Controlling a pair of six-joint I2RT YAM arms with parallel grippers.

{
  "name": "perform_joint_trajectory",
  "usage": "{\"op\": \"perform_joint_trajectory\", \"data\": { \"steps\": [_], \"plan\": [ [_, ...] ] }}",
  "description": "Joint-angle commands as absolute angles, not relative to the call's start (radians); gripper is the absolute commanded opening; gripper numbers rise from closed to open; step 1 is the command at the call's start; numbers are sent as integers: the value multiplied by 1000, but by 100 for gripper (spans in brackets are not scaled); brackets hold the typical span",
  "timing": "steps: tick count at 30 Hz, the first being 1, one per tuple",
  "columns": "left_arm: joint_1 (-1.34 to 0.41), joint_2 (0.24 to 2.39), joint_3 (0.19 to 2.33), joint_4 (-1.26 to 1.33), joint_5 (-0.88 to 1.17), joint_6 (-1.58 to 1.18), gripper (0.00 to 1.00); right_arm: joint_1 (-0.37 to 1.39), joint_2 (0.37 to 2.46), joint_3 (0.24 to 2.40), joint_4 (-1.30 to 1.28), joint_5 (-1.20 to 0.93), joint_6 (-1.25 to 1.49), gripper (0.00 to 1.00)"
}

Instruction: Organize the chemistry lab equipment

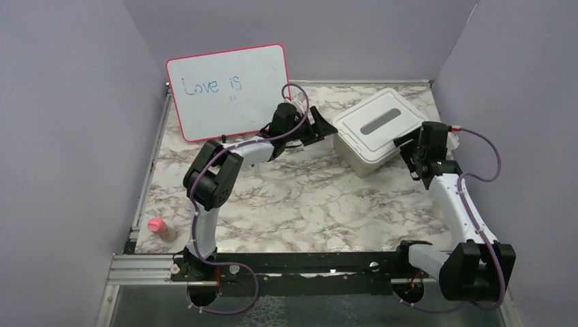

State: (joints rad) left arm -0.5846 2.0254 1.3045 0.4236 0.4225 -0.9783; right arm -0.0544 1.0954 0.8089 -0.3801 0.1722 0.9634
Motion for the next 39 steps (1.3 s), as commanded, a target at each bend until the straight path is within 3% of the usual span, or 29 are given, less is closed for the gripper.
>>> {"op": "perform_joint_trajectory", "data": {
  "steps": [1, 4, 10, 18, 26, 34, 39],
  "plan": [
    [-595, 2055, 1345, 406, 465, -948, 78, -60, 1134, 837, -399, 133, 876, 68],
    [-597, 2061, 1354, 400, 471, -947, 78, -60, 1136, 830, -415, 157, 884, 67],
    [-597, 2056, 1371, 380, 468, -937, 78, -60, 1123, 822, -479, 231, 926, 50],
    [-597, 2030, 1442, 242, 420, -846, 78, -60, 1153, 827, -444, 179, 883, 42],
    [-591, 1908, 1572, -87, 233, -603, 87, -60, 1134, 934, -509, 262, 771, 67],
    [-573, 1683, 1564, -316, 17, -467, 91, -60, 1050, 1070, -602, 275, 647, 72],
    [-562, 1455, 1486, -435, -114, -406, 99, -60, 973, 1137, -659, 204, 564, 82]
  ]
}}
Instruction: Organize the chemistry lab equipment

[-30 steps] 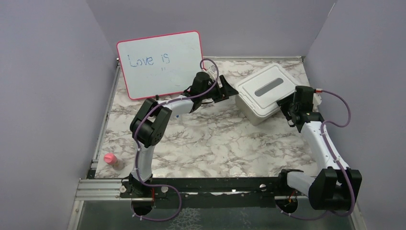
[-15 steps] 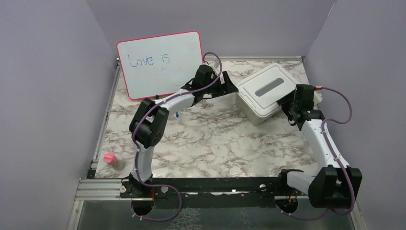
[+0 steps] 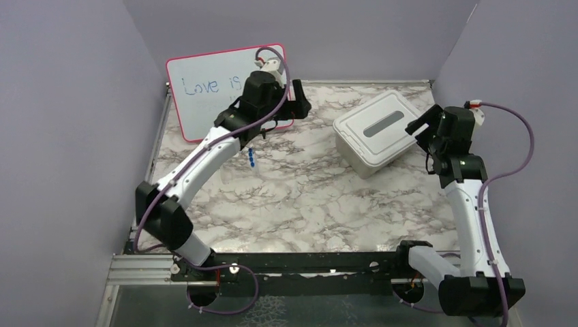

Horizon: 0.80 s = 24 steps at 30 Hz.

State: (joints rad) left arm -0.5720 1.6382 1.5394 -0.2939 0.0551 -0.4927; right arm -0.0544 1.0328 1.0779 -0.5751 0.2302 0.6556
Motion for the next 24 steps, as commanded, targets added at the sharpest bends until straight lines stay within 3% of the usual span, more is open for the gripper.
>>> {"op": "perform_joint_trajectory", "data": {
  "steps": [1, 9, 13, 24],
  "plan": [
    [-562, 1399, 1451, -445, -129, -392, 99, -59, 958, 1151, -672, 185, 546, 84],
    [-563, 967, 1263, -717, -312, -317, 99, -60, 819, 1191, -745, -8, 463, 98],
    [-563, 785, 1246, -849, -437, -278, 99, -60, 744, 1178, -781, -31, 442, 100],
    [-563, 596, 1376, -1119, -703, -316, 99, -60, 673, 1192, -833, -15, 420, 100]
  ]
}}
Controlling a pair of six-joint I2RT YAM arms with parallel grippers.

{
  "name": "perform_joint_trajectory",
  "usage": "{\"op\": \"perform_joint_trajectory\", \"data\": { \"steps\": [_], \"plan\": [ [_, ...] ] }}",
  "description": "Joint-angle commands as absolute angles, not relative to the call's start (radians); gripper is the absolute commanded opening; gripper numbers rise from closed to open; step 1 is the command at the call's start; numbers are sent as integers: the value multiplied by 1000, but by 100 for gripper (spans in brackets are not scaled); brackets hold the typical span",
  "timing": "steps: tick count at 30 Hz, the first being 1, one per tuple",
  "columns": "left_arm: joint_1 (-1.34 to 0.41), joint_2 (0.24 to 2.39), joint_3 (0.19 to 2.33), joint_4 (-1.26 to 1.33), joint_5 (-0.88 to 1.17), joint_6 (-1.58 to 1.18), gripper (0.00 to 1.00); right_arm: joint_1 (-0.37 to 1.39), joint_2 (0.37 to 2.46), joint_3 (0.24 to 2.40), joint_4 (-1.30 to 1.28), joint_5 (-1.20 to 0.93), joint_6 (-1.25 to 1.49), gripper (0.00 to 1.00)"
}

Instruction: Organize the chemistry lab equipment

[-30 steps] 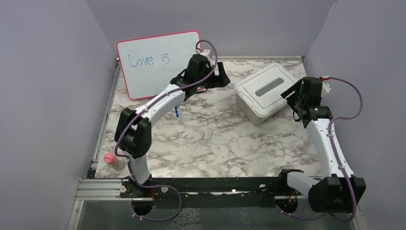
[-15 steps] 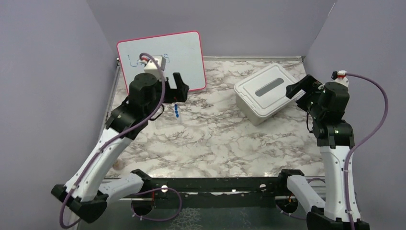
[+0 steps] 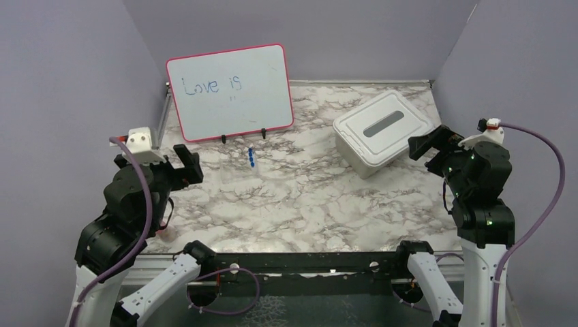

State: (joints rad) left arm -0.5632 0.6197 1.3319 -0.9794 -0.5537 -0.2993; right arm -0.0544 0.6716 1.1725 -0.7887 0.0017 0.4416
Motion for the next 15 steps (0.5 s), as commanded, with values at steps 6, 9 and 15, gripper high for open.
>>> {"op": "perform_joint_trajectory", "data": {
  "steps": [6, 9, 15],
  "plan": [
    [-563, 562, 1390, -1153, -734, -330, 99, -60, 675, 1200, -842, -4, 424, 100],
    [-563, 559, 1389, -1159, -738, -333, 99, -60, 677, 1195, -841, -4, 421, 100],
    [-563, 563, 1379, -1158, -729, -340, 99, -60, 671, 1177, -838, 36, 432, 100]
  ]
}}
